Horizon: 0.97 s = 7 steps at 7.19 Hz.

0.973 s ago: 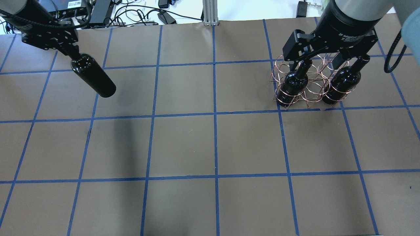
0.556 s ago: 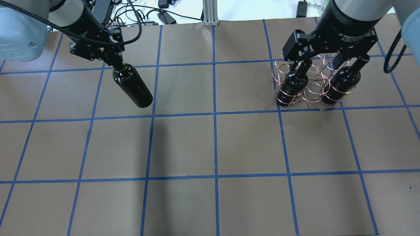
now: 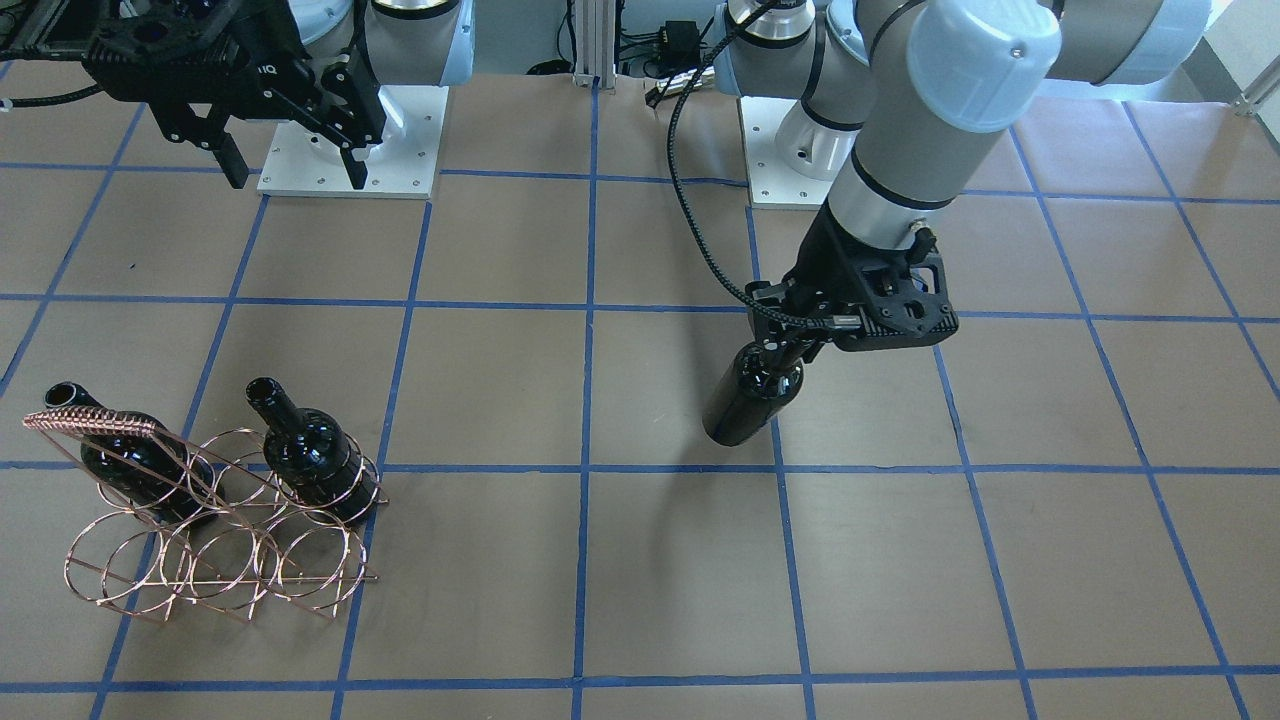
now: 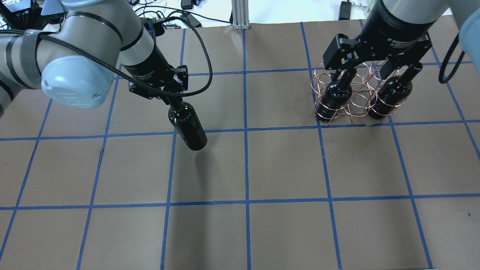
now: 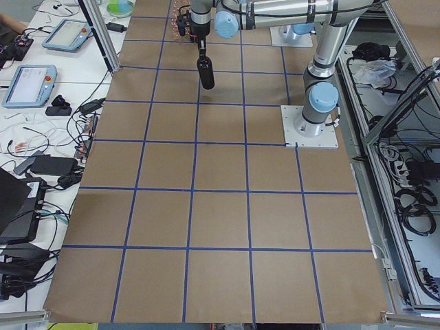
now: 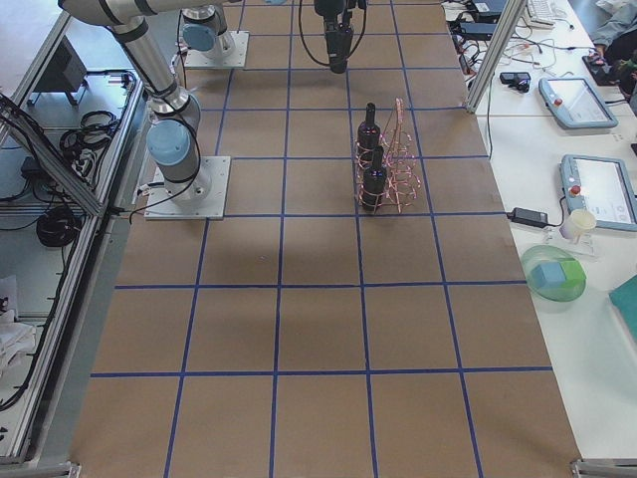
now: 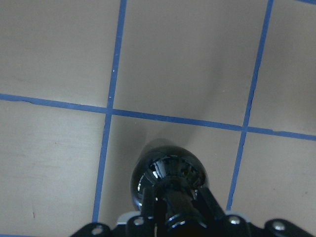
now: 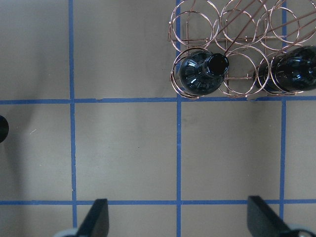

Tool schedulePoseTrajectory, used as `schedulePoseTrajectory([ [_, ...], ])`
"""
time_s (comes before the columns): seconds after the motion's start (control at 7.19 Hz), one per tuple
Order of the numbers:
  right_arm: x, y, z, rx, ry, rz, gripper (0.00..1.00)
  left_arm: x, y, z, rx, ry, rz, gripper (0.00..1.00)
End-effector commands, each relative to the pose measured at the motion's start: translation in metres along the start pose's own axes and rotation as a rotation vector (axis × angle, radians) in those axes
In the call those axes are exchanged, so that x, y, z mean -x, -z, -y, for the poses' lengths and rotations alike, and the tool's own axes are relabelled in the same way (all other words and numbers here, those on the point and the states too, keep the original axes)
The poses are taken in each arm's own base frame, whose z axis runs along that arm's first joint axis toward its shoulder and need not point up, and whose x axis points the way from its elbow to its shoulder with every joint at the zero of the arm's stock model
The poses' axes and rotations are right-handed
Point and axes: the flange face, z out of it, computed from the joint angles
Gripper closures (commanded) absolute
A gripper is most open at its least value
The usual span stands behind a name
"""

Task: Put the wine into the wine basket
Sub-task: 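Lower the held bottle upright onto the table center with the left gripper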

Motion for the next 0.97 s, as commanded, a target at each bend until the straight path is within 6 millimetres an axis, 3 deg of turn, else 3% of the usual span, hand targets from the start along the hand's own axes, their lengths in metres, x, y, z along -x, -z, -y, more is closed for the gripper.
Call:
schedulePoseTrajectory([
  [0.0, 0.000, 0.000, 0.000, 0.001, 0.000, 0.000, 0.00, -0.019, -0.013, -0.019, 0.026, -0.038, 0.008, 1.00],
  [0.28, 0.000, 0.000, 0.000, 0.001, 0.000, 0.000, 0.00, -0.017, -0.032, -0.024, 0.051, -0.041, 0.015, 1.00],
  [0.83, 0.000, 0.000, 0.000, 0.001, 0.000, -0.002, 0.00, -0.017, -0.023, -0.017, -0.037, -0.061, 0.038, 1.00],
])
